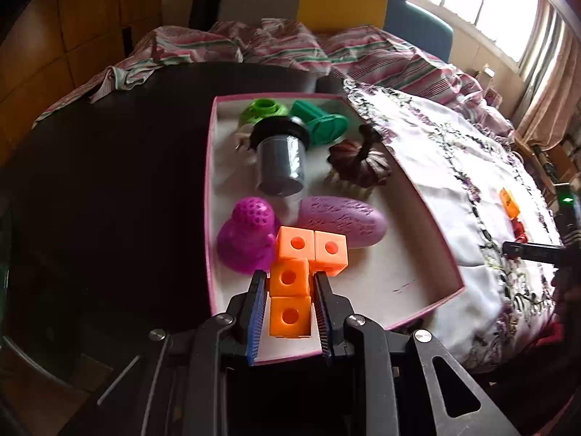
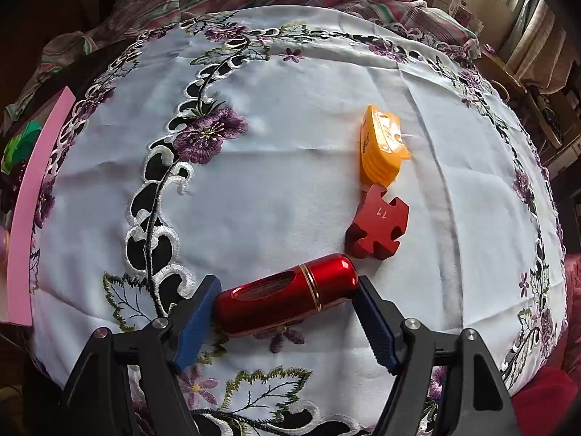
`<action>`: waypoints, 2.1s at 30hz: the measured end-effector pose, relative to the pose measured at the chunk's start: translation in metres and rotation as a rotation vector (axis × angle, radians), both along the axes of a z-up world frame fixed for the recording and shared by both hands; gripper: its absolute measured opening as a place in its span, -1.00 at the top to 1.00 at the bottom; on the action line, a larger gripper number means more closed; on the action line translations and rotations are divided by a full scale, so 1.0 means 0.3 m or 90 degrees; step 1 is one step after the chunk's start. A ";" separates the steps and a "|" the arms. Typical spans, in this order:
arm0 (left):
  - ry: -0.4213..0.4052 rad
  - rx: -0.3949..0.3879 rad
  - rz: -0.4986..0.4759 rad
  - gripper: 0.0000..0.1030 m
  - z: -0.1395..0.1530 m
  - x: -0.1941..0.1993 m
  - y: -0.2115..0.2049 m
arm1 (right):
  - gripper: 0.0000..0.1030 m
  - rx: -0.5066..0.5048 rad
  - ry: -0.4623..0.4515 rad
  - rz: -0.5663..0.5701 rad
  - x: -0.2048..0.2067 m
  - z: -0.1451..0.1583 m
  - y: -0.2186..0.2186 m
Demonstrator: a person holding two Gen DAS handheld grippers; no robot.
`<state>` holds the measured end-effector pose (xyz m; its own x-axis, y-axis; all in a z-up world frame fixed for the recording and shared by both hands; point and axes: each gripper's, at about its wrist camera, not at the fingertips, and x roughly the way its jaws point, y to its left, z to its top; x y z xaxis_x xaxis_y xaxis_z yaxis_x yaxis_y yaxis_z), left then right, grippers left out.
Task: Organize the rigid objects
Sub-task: 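Carry the orange cube stack into the tray with the left gripper, then lower the red cylinder into the tray and open the right gripper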
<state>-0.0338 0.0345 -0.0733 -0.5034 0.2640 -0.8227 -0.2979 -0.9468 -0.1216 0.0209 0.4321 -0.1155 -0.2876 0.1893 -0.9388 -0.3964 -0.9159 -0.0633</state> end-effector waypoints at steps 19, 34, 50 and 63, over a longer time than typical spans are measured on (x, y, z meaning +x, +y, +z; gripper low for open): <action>0.046 -0.035 0.028 0.39 0.029 -0.003 -0.020 | -0.46 0.009 0.001 0.009 -0.006 0.002 -0.007; 0.060 -0.029 0.047 0.39 0.071 -0.004 -0.044 | -0.46 -0.026 0.087 0.111 -0.005 0.088 -0.140; 0.063 -0.018 0.070 0.39 0.086 -0.007 -0.084 | -0.46 -0.109 0.207 0.316 -0.085 0.260 -0.562; 0.058 -0.017 0.101 0.39 0.079 -0.018 -0.140 | -0.46 -0.152 0.166 0.430 -0.156 0.176 -0.855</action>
<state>-0.0392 -0.0074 -0.0497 -0.6093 0.1540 -0.7778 -0.1525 -0.9854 -0.0756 -0.0258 0.1757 -0.0627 -0.4876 -0.3060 -0.8176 0.2795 -0.9420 0.1858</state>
